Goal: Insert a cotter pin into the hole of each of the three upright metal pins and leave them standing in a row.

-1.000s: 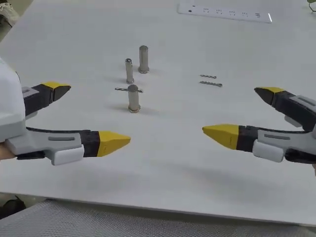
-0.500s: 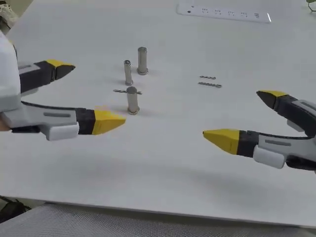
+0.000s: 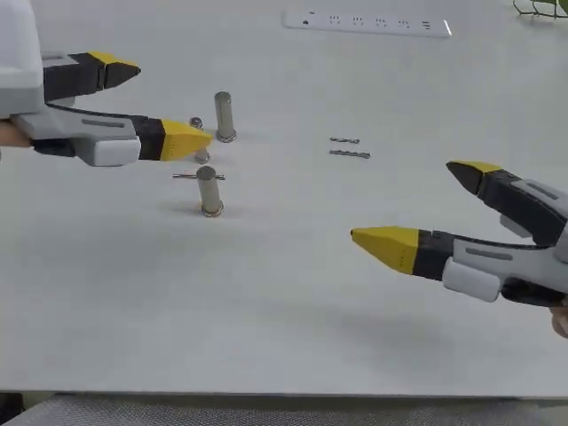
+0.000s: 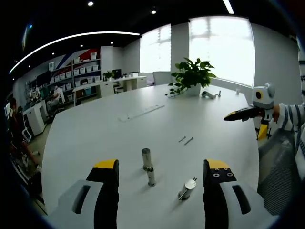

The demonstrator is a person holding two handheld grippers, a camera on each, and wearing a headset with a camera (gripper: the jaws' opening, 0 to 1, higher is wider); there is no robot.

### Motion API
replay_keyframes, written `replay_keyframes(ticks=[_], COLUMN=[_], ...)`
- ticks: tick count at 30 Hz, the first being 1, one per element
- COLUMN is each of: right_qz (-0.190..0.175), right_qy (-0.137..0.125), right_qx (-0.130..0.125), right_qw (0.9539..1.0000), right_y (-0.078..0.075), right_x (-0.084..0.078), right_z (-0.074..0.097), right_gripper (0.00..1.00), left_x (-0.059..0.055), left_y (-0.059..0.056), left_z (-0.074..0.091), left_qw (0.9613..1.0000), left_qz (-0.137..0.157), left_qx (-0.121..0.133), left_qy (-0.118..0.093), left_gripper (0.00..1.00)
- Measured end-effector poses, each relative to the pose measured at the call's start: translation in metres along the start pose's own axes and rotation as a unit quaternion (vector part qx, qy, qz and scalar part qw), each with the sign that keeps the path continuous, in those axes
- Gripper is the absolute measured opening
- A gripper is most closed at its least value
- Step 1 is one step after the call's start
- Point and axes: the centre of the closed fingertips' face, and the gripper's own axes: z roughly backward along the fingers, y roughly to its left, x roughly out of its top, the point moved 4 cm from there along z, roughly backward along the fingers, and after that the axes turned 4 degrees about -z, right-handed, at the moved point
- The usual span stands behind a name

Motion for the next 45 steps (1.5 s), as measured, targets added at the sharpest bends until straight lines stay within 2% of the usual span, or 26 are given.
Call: replay_keyframes(ticks=[7,13,17,19,22,26,29,34,38,41,45], right_qz=[-0.007,-0.011,-0.009,-0.018,-0.020,-0.019,-0.021,-0.022,-0.024,-0.021,-0.021], right_qy=[0.010,0.008,0.013,0.012,0.012,0.015,0.016,0.015,0.014,0.019,0.018], right_qx=[-0.004,-0.011,-0.013,-0.012,-0.014,-0.017,-0.019,-0.023,-0.026,-0.029,-0.029], right_qw=[0.9999,0.9998,0.9998,0.9997,0.9996,0.9996,0.9995,0.9994,0.9993,0.9992,0.9992], right_y=[-0.001,-0.001,0.000,0.001,0.001,0.001,0.001,0.001,0.000,0.000,0.001], right_x=[-0.009,-0.010,-0.012,-0.013,-0.013,-0.014,-0.015,-0.015,-0.015,-0.017,-0.018], right_z=[0.000,-0.001,0.000,0.000,0.000,0.001,0.001,0.002,0.002,0.003,0.003], right_gripper=[0.97,0.96,0.96,0.96,0.96,0.96,0.95,0.95,0.95,0.94,0.94], left_x=[-0.008,-0.022,-0.033,-0.035,-0.040,-0.047,-0.051,-0.057,-0.060,-0.060,-0.062], left_y=[0.012,0.018,0.021,0.014,0.019,0.019,0.019,0.015,0.014,0.014,0.014], left_z=[-0.017,-0.035,-0.045,-0.046,-0.051,-0.058,-0.061,-0.065,-0.067,-0.067,-0.067], left_qw=[0.9999,0.9988,0.9978,0.9971,0.9968,0.9955,0.9949,0.9939,0.9933,0.9934,0.9932], left_qz=[0.002,-0.009,0.000,0.001,0.009,0.004,0.003,0.005,-0.001,-0.001,-0.011], left_qx=[0.001,-0.009,-0.019,-0.020,-0.017,-0.024,-0.022,-0.032,-0.033,-0.030,-0.027], left_qy=[0.015,0.047,0.064,0.073,0.077,0.091,0.099,0.105,0.111,0.110,0.113], left_gripper=[0.53,0.44,0.39,0.38,0.38,0.32,0.32,0.20,0.17,0.06,0.06])
